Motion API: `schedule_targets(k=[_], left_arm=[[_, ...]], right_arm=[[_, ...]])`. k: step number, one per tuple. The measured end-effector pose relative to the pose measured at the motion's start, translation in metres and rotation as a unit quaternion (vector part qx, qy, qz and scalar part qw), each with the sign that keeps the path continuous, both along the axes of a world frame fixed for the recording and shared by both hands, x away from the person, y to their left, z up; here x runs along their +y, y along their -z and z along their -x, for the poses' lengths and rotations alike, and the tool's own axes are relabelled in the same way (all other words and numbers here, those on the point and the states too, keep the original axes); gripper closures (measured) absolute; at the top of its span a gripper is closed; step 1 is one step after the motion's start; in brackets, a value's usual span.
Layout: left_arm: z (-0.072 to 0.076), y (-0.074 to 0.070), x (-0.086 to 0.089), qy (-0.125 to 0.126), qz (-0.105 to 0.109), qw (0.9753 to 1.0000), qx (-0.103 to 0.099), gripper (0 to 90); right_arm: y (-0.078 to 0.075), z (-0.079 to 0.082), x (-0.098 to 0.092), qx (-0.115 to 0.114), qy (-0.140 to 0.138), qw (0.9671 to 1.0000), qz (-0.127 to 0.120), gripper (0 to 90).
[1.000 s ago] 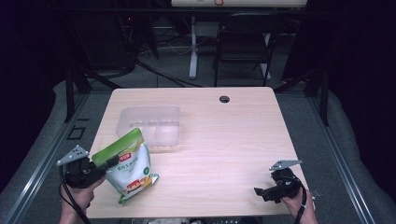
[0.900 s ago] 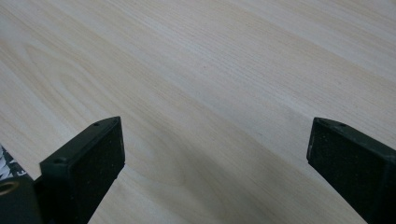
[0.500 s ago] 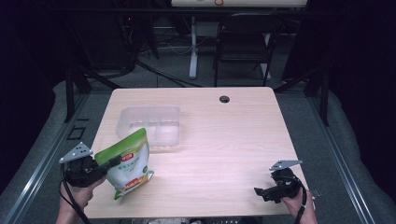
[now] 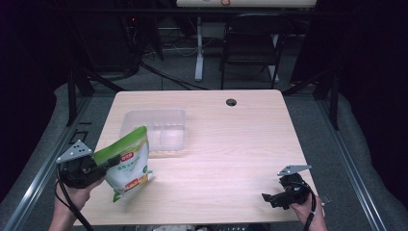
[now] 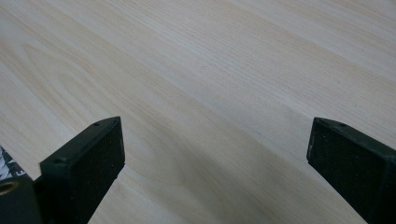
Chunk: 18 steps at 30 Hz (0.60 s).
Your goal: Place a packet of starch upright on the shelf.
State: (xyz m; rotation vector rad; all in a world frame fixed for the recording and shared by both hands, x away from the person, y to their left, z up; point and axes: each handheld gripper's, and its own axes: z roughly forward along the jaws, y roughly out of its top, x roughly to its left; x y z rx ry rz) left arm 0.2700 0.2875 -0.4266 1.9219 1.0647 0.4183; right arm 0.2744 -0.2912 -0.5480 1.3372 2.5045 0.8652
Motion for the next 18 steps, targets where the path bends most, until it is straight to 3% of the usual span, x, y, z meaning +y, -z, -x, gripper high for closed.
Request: schedule_targets(k=[18], left_arm=[[-0.014,-0.023,0.006,-0.015,-0.009,0.9996,-0.023,90.0]], right_arm=[[0.0,0.0,0.0,-0.001,0.004,1.0,0.001,3.6]])
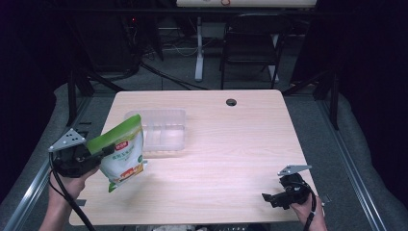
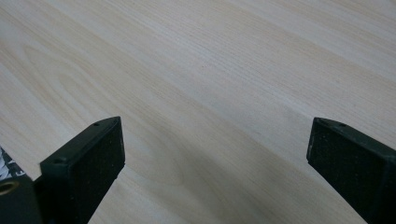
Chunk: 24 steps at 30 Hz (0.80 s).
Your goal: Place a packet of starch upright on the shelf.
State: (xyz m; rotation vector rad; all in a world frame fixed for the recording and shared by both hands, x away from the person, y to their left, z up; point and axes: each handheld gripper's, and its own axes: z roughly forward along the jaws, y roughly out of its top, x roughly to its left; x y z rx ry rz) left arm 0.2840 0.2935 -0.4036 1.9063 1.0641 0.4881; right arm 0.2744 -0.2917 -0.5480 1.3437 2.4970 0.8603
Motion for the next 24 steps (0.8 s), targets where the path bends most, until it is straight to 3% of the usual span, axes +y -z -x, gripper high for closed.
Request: schedule_targets(k=[24], left_arm=[[-0.028,-0.03,-0.001,-0.013,-0.004,0.9996,-0.024,90.0]], right_arm=[[0.0,0.0,0.0,0.0,0.0,1.0,0.0,3.7]])
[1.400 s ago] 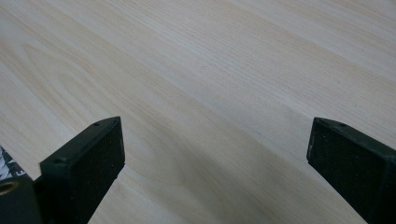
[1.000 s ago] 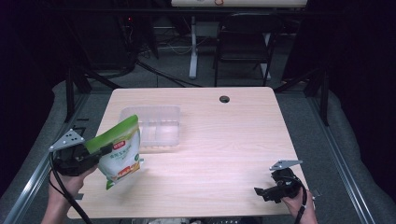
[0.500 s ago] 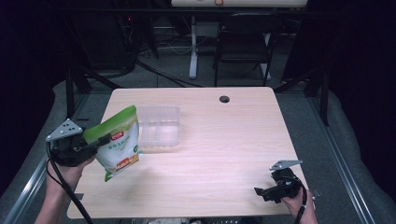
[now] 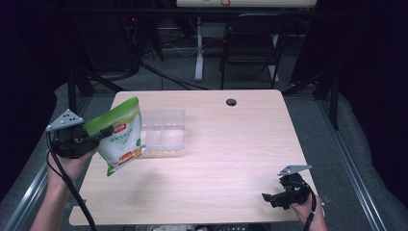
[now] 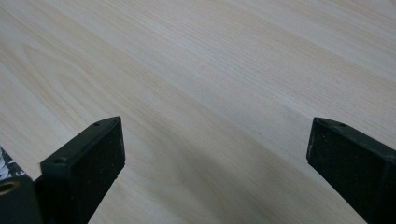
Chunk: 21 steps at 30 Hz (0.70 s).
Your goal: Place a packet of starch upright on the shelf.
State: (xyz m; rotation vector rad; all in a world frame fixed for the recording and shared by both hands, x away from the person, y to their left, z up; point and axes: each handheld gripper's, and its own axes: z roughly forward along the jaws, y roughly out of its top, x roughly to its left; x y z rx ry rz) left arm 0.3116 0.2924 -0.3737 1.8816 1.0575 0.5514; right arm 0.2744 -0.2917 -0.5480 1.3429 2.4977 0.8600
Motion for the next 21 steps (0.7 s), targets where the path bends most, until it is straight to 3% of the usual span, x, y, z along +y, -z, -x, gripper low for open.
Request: schedule_targets(k=[21], left_arm=[[-0.036,-0.014,-0.004,-0.014,0.001,0.9999,-0.006,90.0]], right_arm=[[0.0,0.0,0.0,0.0,0.0,1.0,0.0,3.8]])
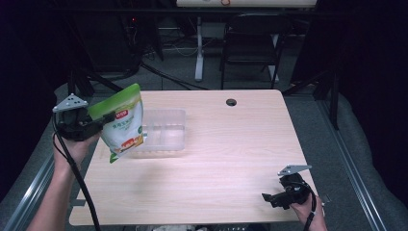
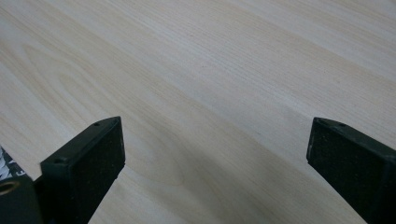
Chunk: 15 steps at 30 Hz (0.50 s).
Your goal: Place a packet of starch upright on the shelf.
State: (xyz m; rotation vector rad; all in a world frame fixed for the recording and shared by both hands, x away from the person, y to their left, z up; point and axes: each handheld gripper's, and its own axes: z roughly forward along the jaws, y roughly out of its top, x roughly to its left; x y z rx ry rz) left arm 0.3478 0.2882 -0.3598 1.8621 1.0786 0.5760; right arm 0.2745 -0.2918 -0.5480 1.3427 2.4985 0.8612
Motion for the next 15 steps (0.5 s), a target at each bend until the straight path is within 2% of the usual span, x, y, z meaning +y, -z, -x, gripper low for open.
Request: schedule_targets(k=[15], left_arm=[[-0.021,-0.003,0.0,-0.014,-0.004,0.9999,-0.002,90.0]], right_arm=[[0.0,0.0,0.001,0.001,0.0,1.0,-0.003,3.8]])
